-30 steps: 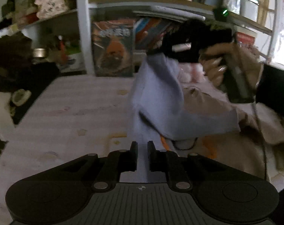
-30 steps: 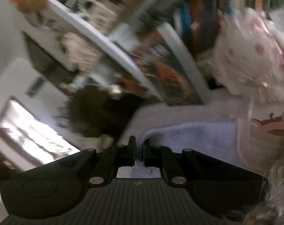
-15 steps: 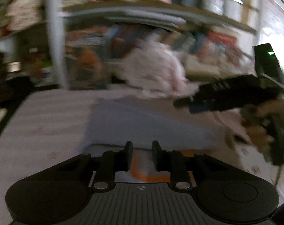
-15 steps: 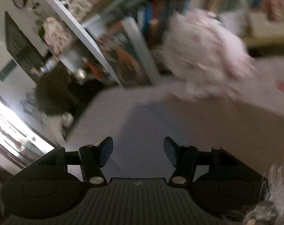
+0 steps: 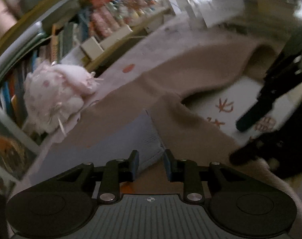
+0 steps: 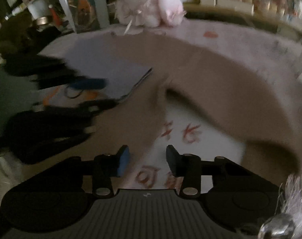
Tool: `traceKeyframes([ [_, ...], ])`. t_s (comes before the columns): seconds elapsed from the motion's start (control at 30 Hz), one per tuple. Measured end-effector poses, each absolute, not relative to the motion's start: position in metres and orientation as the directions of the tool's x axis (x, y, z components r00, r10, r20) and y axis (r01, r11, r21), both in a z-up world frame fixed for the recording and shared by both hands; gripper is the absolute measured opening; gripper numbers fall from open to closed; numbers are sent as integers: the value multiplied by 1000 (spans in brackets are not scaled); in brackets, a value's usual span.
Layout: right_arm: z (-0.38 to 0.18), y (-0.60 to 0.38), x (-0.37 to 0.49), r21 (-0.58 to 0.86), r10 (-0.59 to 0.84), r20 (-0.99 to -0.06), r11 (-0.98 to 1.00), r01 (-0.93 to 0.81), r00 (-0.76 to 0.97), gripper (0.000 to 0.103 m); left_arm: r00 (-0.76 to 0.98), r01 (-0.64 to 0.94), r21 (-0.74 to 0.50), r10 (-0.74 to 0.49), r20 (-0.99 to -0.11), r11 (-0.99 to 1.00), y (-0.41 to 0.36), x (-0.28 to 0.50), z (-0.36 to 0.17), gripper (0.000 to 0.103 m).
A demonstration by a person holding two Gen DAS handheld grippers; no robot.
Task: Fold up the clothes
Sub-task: 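Lower the opened sweater flat onto the mat and open both tools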
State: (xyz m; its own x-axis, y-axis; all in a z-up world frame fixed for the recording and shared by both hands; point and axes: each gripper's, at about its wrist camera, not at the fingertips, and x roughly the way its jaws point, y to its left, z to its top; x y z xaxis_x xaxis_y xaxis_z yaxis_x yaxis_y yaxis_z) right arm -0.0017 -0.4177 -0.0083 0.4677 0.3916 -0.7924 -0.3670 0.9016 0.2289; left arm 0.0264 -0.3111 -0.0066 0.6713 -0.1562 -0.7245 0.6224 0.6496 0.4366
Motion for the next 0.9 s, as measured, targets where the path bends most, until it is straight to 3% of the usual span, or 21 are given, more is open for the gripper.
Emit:
traceKeyframes([
  [0.17,-9,-407,-8,179,386,-795,887,-426,468,33,713,597,510,-117,-692,620,-321,27,-17,38],
  [0.33,-8,-404,-8,153,363,-795,896,-418,487,15,718,605,544,-104,-688,581,-325,24,-17,38],
  [0.53,-8,-401,-9,121,335,-793,906,-407,510,12,731,619,568,-133,-669,542,-323,22,-22,37],
  [0.57,-8,-400,-9,116,330,-792,907,-405,513,12,731,622,567,-141,-668,540,-322,23,-23,33],
  [0.6,-7,-398,-10,102,315,-791,913,-396,524,12,731,625,566,-150,-666,538,-320,24,-23,10],
  [0.73,-9,-392,-8,82,272,-790,935,-344,550,12,737,580,491,-162,-656,650,-296,42,-4,6],
  [0.9,-9,-383,-8,64,211,-792,962,-265,573,12,815,336,162,-201,-543,928,-174,73,82,6],
])
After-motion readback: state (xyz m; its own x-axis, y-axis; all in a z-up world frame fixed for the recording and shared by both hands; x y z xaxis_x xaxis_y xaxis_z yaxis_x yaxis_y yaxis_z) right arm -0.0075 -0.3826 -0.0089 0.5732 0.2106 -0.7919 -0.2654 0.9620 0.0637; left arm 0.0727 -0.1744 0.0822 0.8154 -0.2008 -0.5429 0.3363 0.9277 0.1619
